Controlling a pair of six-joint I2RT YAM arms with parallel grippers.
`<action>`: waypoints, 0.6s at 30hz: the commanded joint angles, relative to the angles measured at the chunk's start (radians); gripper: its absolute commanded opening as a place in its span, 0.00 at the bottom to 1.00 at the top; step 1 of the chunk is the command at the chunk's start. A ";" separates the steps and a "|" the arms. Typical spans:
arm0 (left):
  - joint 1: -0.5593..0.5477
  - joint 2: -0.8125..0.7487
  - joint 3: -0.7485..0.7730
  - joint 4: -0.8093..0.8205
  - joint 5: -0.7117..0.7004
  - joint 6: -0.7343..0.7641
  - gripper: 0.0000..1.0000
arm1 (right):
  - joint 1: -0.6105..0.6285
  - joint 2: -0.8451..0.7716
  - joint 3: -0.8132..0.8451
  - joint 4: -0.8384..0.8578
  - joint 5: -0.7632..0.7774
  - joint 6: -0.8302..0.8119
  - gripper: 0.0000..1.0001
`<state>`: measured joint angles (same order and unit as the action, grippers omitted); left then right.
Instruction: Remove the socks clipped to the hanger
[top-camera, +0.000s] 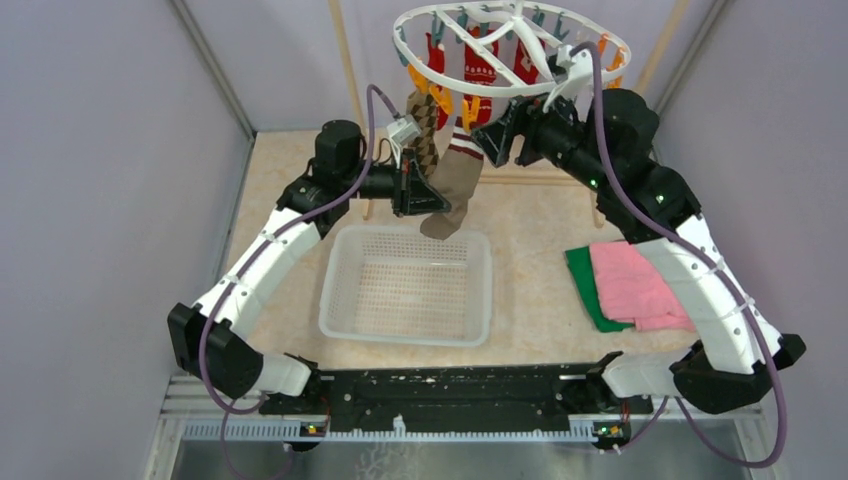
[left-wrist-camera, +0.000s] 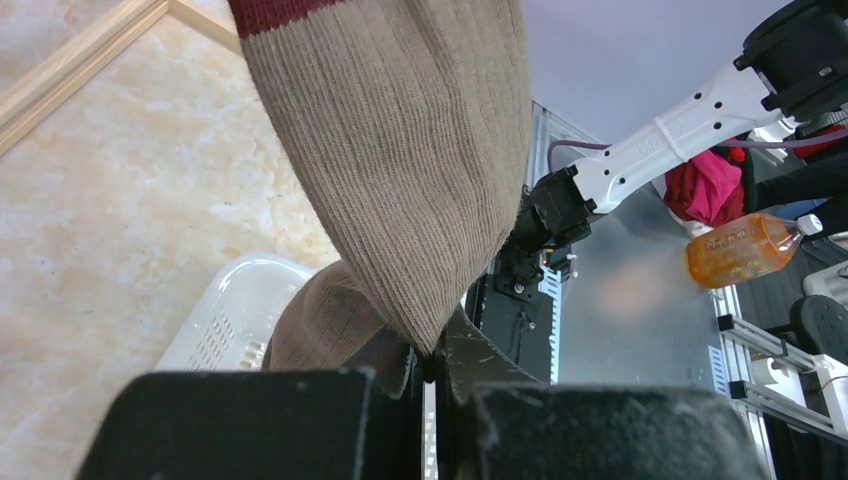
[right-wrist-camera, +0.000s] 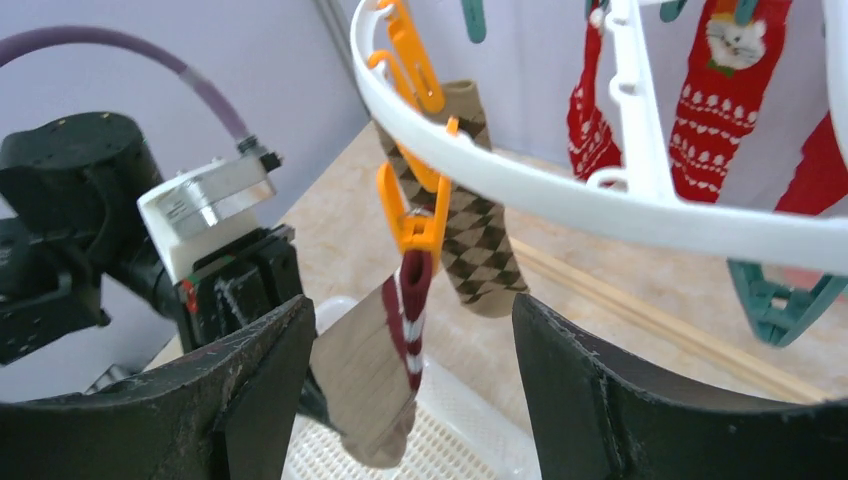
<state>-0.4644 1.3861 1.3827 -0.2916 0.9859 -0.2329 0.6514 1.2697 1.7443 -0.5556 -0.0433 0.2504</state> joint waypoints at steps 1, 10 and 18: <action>0.000 -0.029 -0.010 0.041 -0.006 0.006 0.00 | -0.003 0.071 0.055 0.049 0.063 -0.070 0.72; 0.000 -0.033 -0.006 0.029 -0.006 0.018 0.00 | -0.001 0.123 0.029 0.178 0.081 -0.068 0.72; 0.001 -0.032 -0.005 0.027 -0.016 0.018 0.00 | -0.002 0.127 0.028 0.252 0.099 -0.063 0.66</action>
<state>-0.4644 1.3849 1.3750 -0.2916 0.9730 -0.2317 0.6518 1.4040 1.7607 -0.4057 0.0296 0.2008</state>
